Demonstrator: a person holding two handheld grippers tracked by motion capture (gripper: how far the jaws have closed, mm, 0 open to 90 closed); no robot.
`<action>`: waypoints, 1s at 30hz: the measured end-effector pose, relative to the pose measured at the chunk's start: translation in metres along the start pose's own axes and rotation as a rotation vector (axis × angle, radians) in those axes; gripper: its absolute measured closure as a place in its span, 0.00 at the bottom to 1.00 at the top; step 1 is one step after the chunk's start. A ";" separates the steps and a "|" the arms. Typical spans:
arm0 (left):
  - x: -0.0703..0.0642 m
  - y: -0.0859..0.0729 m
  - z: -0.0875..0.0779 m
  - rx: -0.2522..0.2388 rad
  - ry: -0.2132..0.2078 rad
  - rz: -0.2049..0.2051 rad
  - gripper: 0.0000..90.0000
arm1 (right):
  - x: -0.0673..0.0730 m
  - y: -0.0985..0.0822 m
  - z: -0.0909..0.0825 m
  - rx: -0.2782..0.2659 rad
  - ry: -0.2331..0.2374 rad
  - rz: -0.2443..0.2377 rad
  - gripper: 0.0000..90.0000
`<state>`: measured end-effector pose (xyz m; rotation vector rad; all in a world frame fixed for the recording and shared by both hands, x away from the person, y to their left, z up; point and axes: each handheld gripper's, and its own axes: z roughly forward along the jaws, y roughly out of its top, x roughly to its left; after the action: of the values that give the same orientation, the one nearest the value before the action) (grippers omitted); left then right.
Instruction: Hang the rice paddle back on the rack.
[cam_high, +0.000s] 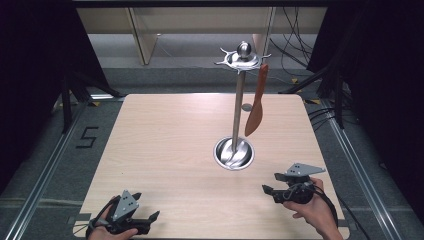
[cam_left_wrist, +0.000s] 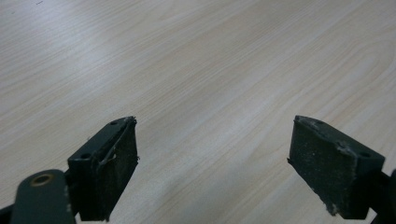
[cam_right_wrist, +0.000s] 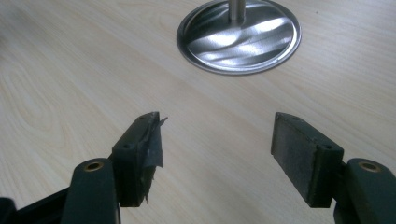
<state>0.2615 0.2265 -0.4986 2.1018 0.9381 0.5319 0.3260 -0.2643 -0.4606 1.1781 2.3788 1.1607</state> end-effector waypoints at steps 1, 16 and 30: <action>-0.001 0.000 0.001 -0.008 -0.010 -0.018 0.17 | 0.000 -0.001 0.000 0.005 0.004 -0.002 0.38; 0.000 0.000 0.000 0.015 0.003 0.011 0.17 | -0.001 -0.014 -0.001 0.008 -0.026 0.000 0.38; -0.001 0.000 0.000 -0.007 -0.008 -0.007 0.17 | -0.003 -0.021 -0.004 -0.018 -0.035 0.015 0.37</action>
<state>0.2608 0.2253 -0.4990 2.0927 0.9377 0.5223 0.3139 -0.2761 -0.4744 1.2032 2.3330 1.1533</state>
